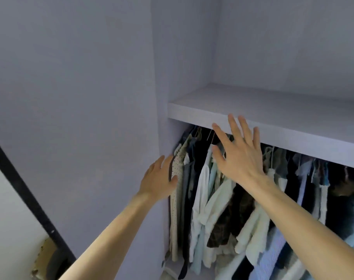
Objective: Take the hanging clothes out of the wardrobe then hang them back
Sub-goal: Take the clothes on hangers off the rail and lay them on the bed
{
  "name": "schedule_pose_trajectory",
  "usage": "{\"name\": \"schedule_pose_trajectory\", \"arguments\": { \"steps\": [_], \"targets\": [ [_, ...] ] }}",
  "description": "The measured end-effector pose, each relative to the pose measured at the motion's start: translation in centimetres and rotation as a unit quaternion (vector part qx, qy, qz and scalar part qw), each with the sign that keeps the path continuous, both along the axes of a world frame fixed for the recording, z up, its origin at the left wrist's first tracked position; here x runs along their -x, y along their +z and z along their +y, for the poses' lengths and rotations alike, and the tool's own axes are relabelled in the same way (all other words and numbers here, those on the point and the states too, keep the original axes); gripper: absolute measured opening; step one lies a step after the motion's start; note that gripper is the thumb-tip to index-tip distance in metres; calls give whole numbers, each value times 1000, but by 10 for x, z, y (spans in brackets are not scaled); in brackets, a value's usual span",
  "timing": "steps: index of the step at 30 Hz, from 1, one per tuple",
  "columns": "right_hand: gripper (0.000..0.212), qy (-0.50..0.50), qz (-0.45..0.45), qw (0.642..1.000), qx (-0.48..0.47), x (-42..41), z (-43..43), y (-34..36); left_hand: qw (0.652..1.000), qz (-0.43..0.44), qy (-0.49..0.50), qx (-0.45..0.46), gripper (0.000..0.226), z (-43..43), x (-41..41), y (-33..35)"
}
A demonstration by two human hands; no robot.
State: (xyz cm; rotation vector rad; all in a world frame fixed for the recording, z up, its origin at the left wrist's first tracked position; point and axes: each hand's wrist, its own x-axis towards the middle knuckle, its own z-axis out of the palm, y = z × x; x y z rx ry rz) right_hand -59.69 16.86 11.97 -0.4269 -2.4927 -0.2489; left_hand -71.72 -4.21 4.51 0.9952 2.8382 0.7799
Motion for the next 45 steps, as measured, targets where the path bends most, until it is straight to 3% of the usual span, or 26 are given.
{"name": "schedule_pose_trajectory", "arguments": {
  "steps": [6, 12, 16, 20, 26, 29, 32, 37, 45],
  "targets": [
    [59, -55, 40, 995, -67, 77, 58, 1, 996, -64, 28, -48, 66, 69, 73, -1],
    [57, -47, 189, 966, -170, 105, 80, -26, 987, -123, 87, -58, 58, 115, 128, -26],
    [57, -41, 200, 962, -179, 109, 86, -28, 971, -191, 111, -94, 55, 142, 146, -43],
    [56, -45, 215, 957, -188, 113, 87, -30, 952, -197, 159, -172, 49, 161, 155, -50],
    [55, -44, 225, 956, -181, 115, 85, -30, 953, -208, 151, -160, 59, 182, 156, -49],
    [56, -46, 225, 956, -181, 115, 85, -30, 966, -182, 135, -122, 62, 189, 162, -46],
    [56, -51, 228, 954, -186, 115, 85, -31, 980, -118, 133, -86, 52, 196, 163, -44],
    [56, -55, 238, 948, -205, 118, 87, -31, 985, -44, 134, -98, 33, 202, 165, -43],
    [56, -58, 244, 943, -217, 120, 88, -33, 981, 40, 141, -126, 28, 184, 177, -47]
  ]
}}
